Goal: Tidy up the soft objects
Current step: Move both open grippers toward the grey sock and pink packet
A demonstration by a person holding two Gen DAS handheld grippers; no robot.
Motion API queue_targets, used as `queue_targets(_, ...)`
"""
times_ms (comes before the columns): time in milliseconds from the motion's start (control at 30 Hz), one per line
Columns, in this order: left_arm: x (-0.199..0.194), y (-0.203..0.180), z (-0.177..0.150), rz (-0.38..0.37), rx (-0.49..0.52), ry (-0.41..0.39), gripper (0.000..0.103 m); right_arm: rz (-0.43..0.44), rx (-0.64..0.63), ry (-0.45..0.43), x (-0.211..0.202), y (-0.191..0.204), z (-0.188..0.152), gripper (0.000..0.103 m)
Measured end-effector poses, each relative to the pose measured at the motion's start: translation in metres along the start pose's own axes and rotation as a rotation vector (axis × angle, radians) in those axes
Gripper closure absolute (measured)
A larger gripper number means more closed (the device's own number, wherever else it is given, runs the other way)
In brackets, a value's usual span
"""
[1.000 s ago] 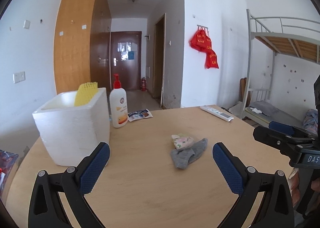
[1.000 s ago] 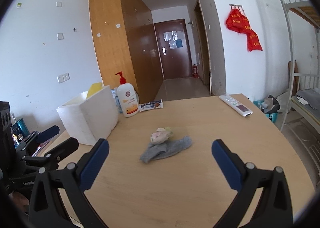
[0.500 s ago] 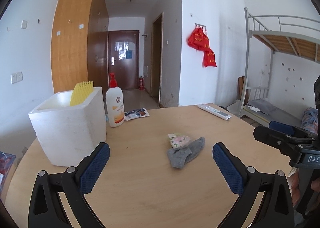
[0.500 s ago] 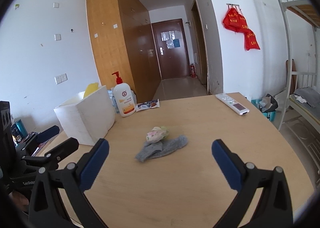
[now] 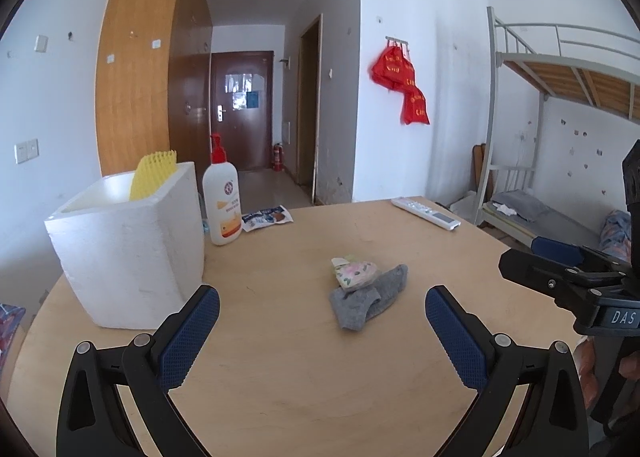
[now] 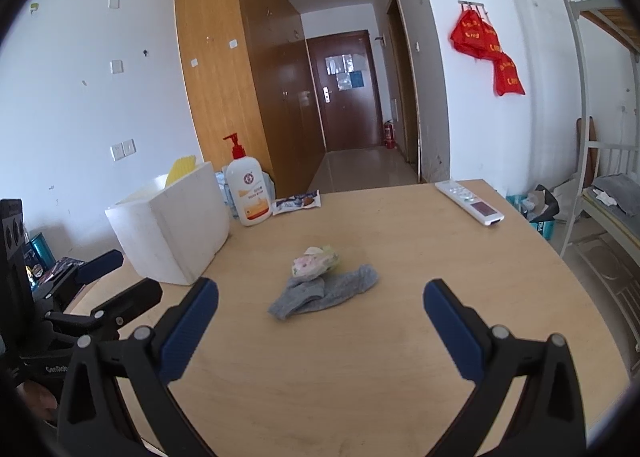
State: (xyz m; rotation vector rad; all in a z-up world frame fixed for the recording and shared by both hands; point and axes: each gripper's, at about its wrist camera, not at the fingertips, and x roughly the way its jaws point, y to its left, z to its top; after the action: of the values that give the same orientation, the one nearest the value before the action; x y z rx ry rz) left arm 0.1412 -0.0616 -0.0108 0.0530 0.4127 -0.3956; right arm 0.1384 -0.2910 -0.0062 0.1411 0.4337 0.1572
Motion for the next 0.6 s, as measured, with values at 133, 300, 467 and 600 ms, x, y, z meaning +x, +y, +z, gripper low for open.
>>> queue_targets(133,0.011,0.001,-0.001,-0.004,-0.006,0.024,0.000,0.007,0.005,0.022,0.010,-0.004,-0.001,0.000)
queue_targets(300,0.024,0.002,-0.001,0.002,-0.006,0.048,0.000,0.014,0.006,0.061,0.028,-0.008,-0.001,0.000)
queue_targets(467,0.035,0.002,0.001,0.002,-0.009,0.074,0.000,0.021,-0.003,0.082,0.039,-0.009,0.001,0.000)
queue_targets(600,0.046,0.004,0.006,-0.004,-0.014,0.096,0.000,0.020,-0.005,0.103,0.050,-0.011,0.003,0.000)
